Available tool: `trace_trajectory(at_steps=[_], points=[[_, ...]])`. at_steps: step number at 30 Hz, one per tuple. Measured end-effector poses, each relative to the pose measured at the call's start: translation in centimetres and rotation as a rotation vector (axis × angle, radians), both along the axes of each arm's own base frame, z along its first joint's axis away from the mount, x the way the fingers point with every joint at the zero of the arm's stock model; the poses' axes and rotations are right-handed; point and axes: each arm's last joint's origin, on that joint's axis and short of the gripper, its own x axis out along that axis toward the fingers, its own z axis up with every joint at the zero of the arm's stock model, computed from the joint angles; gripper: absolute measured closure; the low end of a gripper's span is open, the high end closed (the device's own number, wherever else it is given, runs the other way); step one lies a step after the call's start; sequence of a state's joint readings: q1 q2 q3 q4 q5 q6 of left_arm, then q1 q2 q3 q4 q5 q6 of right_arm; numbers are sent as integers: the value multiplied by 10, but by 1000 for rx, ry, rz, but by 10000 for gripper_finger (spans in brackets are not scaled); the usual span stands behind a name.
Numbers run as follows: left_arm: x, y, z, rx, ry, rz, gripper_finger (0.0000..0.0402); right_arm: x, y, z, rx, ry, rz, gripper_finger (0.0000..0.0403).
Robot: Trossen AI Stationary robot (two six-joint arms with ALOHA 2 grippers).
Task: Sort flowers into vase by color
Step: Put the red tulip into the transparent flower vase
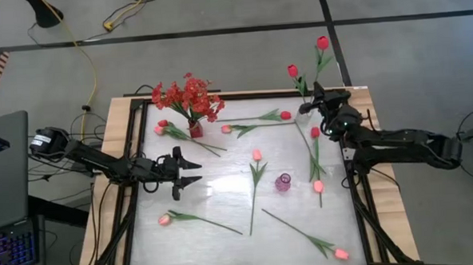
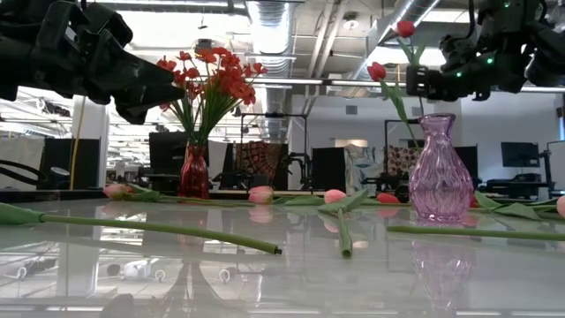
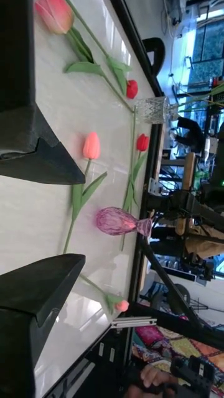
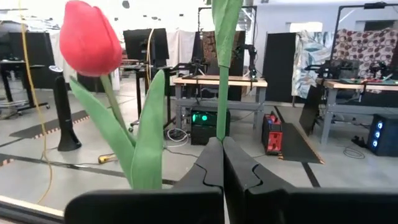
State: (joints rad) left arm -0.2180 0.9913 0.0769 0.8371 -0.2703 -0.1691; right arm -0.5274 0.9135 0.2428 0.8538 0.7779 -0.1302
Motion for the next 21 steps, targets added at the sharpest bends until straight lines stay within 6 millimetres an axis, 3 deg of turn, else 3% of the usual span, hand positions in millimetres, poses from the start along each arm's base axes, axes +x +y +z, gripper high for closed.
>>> trace_trajectory(at_steps=[21], points=[[0, 0, 0, -16, 0, 2, 221, 18, -11, -27, 77, 104, 35, 368]])
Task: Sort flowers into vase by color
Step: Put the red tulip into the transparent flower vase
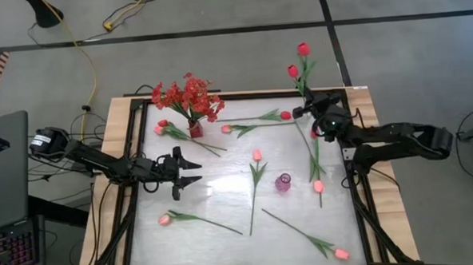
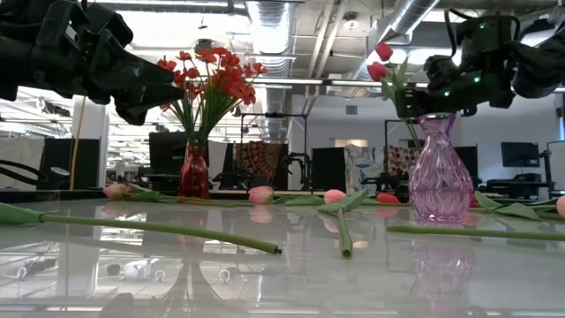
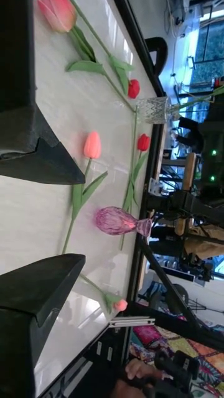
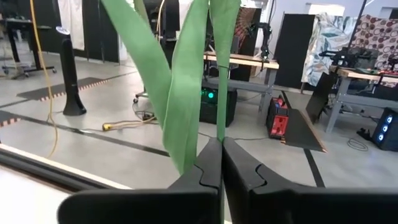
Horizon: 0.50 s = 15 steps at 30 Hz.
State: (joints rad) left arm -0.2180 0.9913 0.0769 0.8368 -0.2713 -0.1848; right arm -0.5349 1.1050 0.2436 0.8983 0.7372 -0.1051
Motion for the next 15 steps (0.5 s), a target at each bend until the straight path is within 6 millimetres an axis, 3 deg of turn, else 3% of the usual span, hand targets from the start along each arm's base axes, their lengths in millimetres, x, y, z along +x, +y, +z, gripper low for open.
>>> trace_trajectory(at_steps=[15], points=[[0, -1, 0, -2, 1, -24, 221, -1, 12, 11, -60, 46, -5, 296]])
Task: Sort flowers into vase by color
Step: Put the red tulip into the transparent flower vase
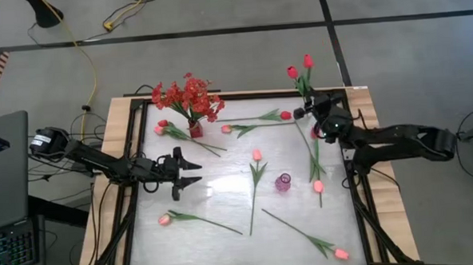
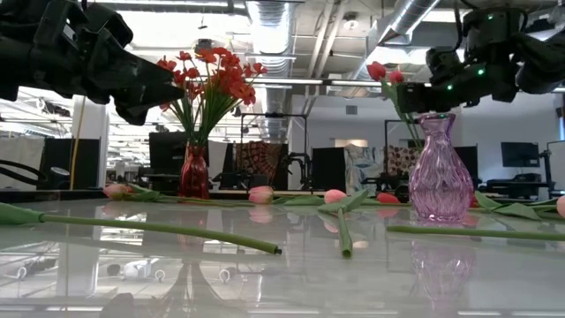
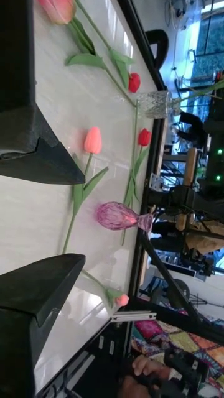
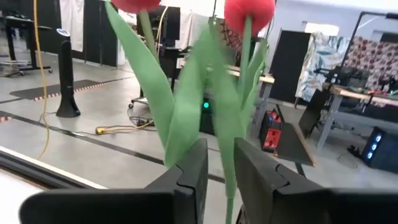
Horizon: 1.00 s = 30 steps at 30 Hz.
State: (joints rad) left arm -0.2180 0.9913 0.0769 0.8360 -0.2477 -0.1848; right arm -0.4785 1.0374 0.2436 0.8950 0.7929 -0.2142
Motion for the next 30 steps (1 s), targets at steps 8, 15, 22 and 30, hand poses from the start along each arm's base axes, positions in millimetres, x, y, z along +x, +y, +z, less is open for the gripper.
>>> trace_trajectory(at_steps=[8, 15, 22, 30], points=[[0, 0, 0, 0, 0, -1, 221, -1, 22, 10, -25, 37, -15, 250], [0, 0, 0, -1, 0, -2, 221, 2, 44, 21, 42, 98, 7, 225], [0, 0, -1, -1, 14, -4, 221, 6, 64, 41, 232, 115, 124, 224], [0, 0, -2, -4, 18, -3, 221, 2, 77, 52, 767, 63, 349, 225]])
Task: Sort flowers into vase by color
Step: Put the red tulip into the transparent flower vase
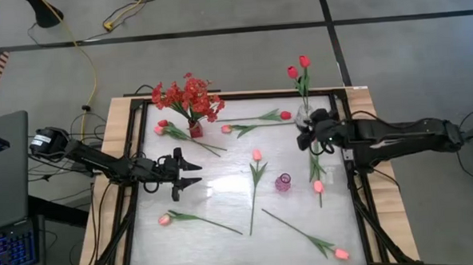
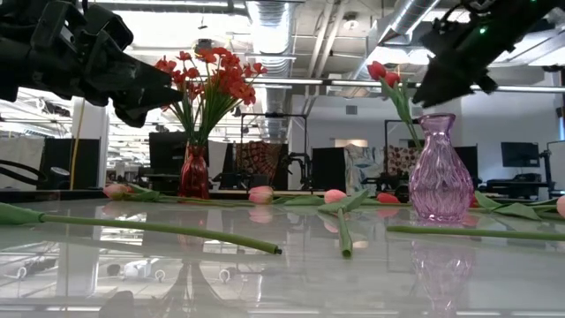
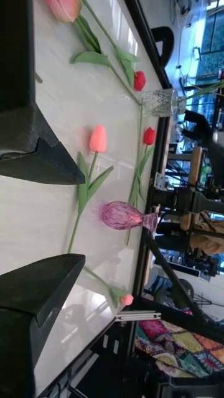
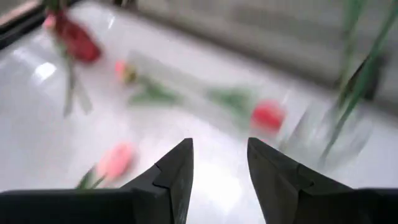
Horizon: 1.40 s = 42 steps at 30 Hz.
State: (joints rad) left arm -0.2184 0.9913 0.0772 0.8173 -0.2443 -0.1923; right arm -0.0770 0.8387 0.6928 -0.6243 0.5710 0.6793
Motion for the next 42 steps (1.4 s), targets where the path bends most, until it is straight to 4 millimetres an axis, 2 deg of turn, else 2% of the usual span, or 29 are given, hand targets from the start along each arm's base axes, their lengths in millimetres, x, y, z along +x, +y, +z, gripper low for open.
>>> trace_trajectory(at_steps=[4, 8, 13, 30, 37, 42], points=[[0, 0, 0, 12, 0, 0, 221, -3, 4, -12, 289, 42, -25, 225], [0, 0, 0, 12, 0, 2, 221, -8, 6, -30, 420, 198, -137, 226], [0, 0, 0, 12, 0, 2, 221, -4, 6, -44, 454, 327, -229, 226], [0, 0, -2, 15, 19, 1, 221, 19, 4, -85, 503, 597, -306, 226], [0, 0, -2, 11, 18, 0, 221, 18, -1, -95, 509, 699, -358, 227], [0, 0, -2, 10, 18, 1, 221, 14, -7, -105, 518, 693, -372, 241]])
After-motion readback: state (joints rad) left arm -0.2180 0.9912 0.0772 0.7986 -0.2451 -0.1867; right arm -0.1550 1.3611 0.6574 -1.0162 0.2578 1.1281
